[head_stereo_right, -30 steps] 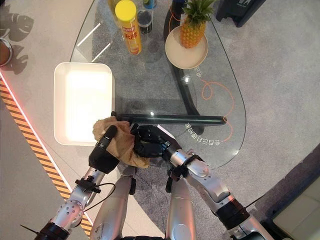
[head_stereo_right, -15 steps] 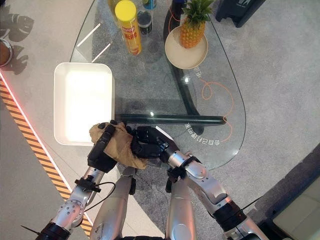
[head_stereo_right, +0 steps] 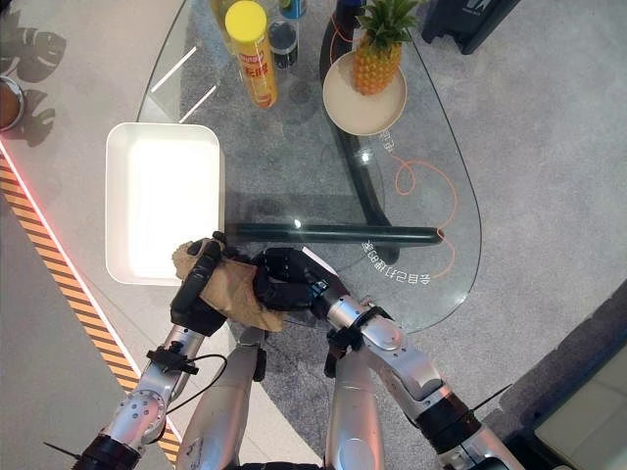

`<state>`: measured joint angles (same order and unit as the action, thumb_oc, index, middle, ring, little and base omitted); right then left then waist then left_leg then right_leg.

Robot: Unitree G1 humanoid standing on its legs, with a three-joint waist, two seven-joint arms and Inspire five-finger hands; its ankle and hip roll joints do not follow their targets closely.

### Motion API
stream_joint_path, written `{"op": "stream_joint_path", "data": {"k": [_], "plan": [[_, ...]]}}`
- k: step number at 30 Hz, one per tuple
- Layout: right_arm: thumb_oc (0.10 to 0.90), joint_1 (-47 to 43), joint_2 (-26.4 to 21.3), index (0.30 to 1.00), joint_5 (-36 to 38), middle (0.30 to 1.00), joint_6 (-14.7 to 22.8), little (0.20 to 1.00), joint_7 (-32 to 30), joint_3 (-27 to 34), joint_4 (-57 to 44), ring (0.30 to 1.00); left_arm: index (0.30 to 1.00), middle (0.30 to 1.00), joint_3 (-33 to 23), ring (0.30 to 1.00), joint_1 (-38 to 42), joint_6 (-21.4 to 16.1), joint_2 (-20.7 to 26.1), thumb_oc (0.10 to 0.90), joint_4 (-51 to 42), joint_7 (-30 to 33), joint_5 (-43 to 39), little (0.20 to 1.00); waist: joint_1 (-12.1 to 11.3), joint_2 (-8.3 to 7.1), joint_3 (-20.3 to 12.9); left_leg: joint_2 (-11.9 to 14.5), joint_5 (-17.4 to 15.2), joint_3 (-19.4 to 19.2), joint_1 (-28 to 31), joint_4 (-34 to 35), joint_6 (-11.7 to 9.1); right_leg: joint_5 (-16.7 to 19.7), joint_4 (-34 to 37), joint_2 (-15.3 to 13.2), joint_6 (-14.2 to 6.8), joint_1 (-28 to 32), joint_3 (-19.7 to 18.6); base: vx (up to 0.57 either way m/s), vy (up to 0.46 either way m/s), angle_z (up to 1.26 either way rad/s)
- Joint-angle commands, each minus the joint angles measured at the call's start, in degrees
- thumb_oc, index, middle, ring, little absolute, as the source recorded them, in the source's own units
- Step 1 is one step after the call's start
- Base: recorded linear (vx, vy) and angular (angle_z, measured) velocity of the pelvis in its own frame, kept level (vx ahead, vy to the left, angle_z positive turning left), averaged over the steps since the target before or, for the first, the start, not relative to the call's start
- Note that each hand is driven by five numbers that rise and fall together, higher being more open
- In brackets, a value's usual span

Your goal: Wipe the table with a cloth and put it in the basket.

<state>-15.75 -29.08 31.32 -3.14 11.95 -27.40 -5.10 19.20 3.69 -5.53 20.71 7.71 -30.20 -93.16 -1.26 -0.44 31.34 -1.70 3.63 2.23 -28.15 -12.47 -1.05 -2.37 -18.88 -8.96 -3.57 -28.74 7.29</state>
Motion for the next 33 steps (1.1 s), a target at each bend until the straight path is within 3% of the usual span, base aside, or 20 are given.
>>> {"op": "stream_joint_path", "data": {"k": [1, 33], "plan": [[0.8, -1.21, 1.26, 0.9, -0.41, 0.9, 3.53, 0.9, 0.74, -0.86, -9.65, 0.9, 0.3, 0.3, 1.36, 0.3, -0.19, 1.31, -2.48, 0.1, -12.03, -4.45, 0.91, 0.2, -0.12, -0.42, -1.55, -0.57, -1.61, -5.72, -0.84, -4.11, 3.76, 6.11, 4.14, 3.53, 2.11, 1.72, -1.37, 0.0, 0.0, 0.0], [0.8, 5.67, 0.45, 0.9, -1.95, 0.9, 11.32, 0.9, -8.6, 12.87, -10.87, 0.9, 0.3, 0.3, -3.59, 0.3, -3.45, 2.9, -3.8, 0.1, -10.64, -5.78, 2.86, 0.2, 1.17, -1.54, -1.55, 0.59, -2.42, -6.76, 0.1, -4.15, 3.82, 5.66, 3.5, 4.15, 1.89, 2.15, -1.59, 0.0, 0.0, 0.0]]}}
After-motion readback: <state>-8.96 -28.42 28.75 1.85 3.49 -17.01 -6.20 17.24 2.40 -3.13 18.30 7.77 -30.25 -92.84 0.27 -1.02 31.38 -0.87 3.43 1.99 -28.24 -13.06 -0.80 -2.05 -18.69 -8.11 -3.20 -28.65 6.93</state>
